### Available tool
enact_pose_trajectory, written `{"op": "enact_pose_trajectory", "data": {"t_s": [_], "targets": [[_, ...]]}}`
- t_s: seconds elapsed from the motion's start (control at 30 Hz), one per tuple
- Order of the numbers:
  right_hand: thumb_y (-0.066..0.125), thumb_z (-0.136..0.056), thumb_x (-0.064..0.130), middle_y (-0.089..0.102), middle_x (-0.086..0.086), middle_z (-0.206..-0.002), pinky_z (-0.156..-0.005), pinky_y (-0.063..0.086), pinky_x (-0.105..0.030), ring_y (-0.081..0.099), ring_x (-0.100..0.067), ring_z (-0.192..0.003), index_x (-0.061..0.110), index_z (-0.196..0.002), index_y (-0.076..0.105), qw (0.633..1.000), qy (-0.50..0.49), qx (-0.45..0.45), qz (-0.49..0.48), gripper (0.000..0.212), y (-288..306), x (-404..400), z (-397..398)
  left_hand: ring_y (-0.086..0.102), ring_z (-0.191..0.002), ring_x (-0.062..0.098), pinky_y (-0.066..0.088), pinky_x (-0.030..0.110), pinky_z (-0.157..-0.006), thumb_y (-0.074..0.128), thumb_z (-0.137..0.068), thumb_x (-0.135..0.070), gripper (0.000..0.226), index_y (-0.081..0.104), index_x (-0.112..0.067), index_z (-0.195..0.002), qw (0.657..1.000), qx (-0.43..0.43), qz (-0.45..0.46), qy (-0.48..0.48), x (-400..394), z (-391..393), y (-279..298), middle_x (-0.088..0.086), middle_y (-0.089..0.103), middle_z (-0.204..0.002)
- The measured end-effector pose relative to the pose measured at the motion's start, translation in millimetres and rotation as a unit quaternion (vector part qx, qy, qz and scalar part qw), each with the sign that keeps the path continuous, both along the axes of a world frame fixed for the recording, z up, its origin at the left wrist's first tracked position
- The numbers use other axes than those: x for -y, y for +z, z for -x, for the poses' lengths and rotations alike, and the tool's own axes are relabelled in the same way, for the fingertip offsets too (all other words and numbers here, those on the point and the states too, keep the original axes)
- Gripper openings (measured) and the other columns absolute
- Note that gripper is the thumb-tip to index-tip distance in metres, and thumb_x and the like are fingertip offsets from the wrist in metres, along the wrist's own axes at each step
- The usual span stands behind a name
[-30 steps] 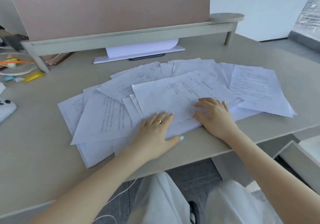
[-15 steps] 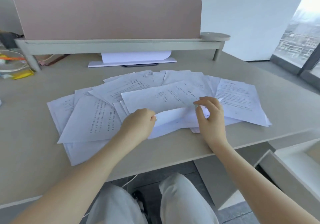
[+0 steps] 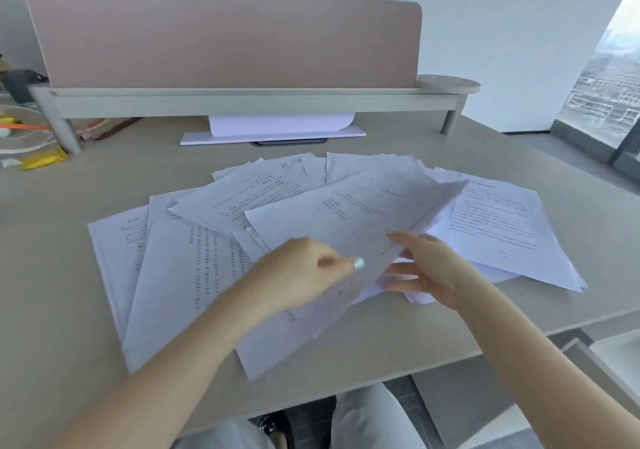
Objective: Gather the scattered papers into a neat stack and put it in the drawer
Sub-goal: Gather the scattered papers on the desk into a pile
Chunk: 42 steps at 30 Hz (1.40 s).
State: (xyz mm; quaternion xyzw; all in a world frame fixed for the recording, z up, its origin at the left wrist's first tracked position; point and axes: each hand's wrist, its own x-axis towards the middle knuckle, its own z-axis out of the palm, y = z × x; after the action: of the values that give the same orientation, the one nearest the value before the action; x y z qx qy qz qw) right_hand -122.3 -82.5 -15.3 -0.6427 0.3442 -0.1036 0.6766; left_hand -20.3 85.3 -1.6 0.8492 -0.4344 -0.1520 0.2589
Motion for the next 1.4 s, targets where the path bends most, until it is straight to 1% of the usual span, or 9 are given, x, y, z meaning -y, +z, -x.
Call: {"op": "enact_pose_trajectory", "data": {"t_s": [0.07, 0.17, 0.53, 0.67, 0.83, 0.97, 1.13, 1.3, 1.4], "targets": [[0.050, -0.093, 0.013, 0.071, -0.007, -0.074, -0.058, 0.061, -0.032, 0.070, -0.020, -0.059, 0.005, -0.093, 0.063, 0.999, -0.020, -0.021, 0.014, 0.015, -5, 5, 2, 0.060, -0.091, 0.018, 0.041, 0.028, -0.076, 0.048, -0.089, -0.050, 0.030, 0.065, -0.025, -0.088, 0.995, 0.027, 0.070, 0.072, 1, -28, -5, -0.001, 0.067, -0.093], [0.048, -0.092, 0.009, 0.072, -0.009, -0.063, -0.048, 0.058, -0.028, 0.070, -0.022, -0.052, 0.003, -0.083, 0.062, 0.998, -0.023, -0.048, 0.028, 0.018, -5, 10, 8, 0.042, -0.129, 0.023, 0.034, 0.036, -0.101, 0.039, -0.093, -0.047, 0.052, 0.044, -0.017, -0.135, 0.979, 0.102, 0.040, 0.173, -5, -79, -29, 0.003, 0.049, -0.140], [0.047, -0.089, 0.010, 0.071, -0.012, -0.081, -0.061, 0.060, -0.033, 0.069, -0.025, -0.068, 0.002, -0.088, 0.066, 0.952, -0.025, -0.189, 0.239, 0.021, 1, 34, 42, 0.011, -0.146, 0.013, 0.006, 0.043, -0.115, 0.026, -0.089, -0.064, 0.050, 0.043, -0.046, -0.132, 0.990, 0.076, -0.037, 0.117, -25, -108, -59, -0.012, 0.024, -0.155], [0.044, -0.085, 0.009, 0.064, -0.022, -0.081, -0.061, 0.045, -0.037, 0.053, -0.027, -0.066, -0.008, -0.092, 0.060, 0.904, -0.061, -0.218, 0.363, 0.025, -1, 49, 44, 0.016, -0.144, 0.007, 0.006, 0.039, -0.116, 0.032, -0.092, -0.056, 0.039, 0.051, -0.046, -0.124, 0.993, 0.069, 0.005, 0.093, -25, -107, -58, -0.016, 0.031, -0.152], [0.047, -0.083, 0.015, 0.060, -0.010, -0.078, -0.057, 0.035, -0.030, 0.054, -0.029, -0.071, 0.006, -0.082, 0.056, 0.876, -0.061, -0.233, 0.418, 0.013, -5, 48, 24, 0.045, -0.118, -0.001, 0.026, 0.039, -0.113, 0.045, -0.086, -0.051, 0.030, 0.070, -0.050, -0.070, 0.988, -0.046, 0.127, 0.081, -30, -103, -48, -0.032, 0.055, -0.111], [0.046, -0.083, 0.018, 0.060, -0.009, -0.079, -0.060, 0.037, -0.031, 0.057, -0.032, -0.077, 0.006, -0.084, 0.054, 0.864, -0.038, -0.239, 0.443, 0.014, -11, 45, 0, 0.058, -0.104, 0.007, 0.036, 0.013, -0.079, 0.047, -0.091, -0.046, 0.043, 0.072, -0.017, -0.070, 0.978, -0.103, 0.142, 0.114, -32, -104, -45, -0.021, 0.067, -0.100], [0.042, -0.085, 0.011, 0.054, -0.009, -0.080, -0.056, 0.033, -0.031, 0.047, -0.029, -0.072, 0.009, -0.086, 0.049, 0.829, -0.037, -0.223, 0.512, 0.007, 5, 42, -34, 0.037, -0.051, 0.014, 0.027, 0.029, -0.055, 0.048, -0.090, -0.044, 0.044, 0.048, -0.012, -0.061, 0.961, -0.068, 0.185, 0.192, -34, -109, -43, 0.002, 0.041, -0.055], [0.043, -0.089, 0.010, 0.056, -0.005, -0.087, -0.063, 0.036, -0.031, 0.053, -0.030, -0.082, 0.016, -0.108, 0.058, 0.821, -0.005, -0.131, 0.556, 0.025, 29, 44, -92, 0.050, -0.096, 0.013, 0.035, 0.026, -0.075, 0.052, -0.089, -0.038, 0.027, 0.056, -0.011, -0.087, 0.945, -0.068, 0.235, 0.215, -30, -113, -47, -0.007, 0.047, -0.097], [0.044, -0.088, 0.009, 0.063, -0.006, -0.092, -0.064, 0.039, -0.031, 0.059, -0.032, -0.089, 0.017, -0.104, 0.060, 0.829, 0.064, -0.095, 0.547, 0.024, 22, 44, -141, 0.026, -0.131, 0.015, 0.030, 0.032, -0.103, 0.051, -0.088, -0.044, 0.035, 0.049, -0.023, -0.117, 0.950, -0.010, 0.221, 0.220, -30, -114, -51, -0.010, 0.034, -0.132]]}}
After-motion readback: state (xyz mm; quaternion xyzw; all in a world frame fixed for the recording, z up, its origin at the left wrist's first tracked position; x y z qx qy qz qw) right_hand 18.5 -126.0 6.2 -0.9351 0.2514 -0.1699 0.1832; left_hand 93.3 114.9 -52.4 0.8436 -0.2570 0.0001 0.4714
